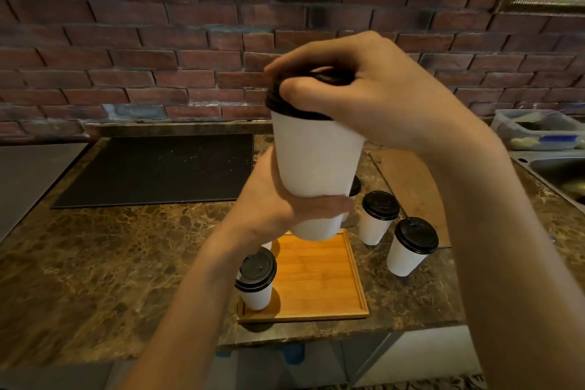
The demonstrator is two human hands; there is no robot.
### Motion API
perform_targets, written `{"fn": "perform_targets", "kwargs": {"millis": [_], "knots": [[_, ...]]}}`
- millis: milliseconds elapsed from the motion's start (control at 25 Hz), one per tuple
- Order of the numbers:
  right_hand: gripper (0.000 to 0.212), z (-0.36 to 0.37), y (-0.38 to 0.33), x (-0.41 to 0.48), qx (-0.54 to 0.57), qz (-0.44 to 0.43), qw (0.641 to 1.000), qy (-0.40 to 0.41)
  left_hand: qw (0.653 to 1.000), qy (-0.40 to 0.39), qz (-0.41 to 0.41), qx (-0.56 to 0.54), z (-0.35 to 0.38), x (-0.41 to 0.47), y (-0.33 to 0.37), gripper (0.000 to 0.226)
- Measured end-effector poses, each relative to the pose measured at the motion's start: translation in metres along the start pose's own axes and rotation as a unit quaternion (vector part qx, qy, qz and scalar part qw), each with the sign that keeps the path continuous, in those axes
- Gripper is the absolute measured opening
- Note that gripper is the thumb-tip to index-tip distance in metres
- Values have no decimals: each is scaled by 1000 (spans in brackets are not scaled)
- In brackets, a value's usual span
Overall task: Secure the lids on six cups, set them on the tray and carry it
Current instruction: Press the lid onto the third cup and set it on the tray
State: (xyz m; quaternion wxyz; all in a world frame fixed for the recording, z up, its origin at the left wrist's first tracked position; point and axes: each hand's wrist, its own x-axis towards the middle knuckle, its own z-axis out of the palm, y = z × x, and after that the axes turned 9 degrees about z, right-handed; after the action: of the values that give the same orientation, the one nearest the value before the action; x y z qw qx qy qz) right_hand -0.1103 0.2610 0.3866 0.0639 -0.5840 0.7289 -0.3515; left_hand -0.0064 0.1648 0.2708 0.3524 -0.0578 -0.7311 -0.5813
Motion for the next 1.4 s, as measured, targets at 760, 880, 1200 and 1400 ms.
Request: {"fn": "perform_targets", "kwargs": {"millis": [760,880,1200,1400], "knots": [[34,26,-24,3,-112,58,984,128,996,56,-17,68,0,-3,2,73],[37,21,-18,1,-85,48,990,99,995,47,-28,78,-3,-5,1,74],[111,39,23,-46,176,179,965,69,995,75,-56,30,-12,-6,-7,88],[100,76,33,-52,224,198,951,80,992,89,-68,51,-7,-9,-13,71]]}}
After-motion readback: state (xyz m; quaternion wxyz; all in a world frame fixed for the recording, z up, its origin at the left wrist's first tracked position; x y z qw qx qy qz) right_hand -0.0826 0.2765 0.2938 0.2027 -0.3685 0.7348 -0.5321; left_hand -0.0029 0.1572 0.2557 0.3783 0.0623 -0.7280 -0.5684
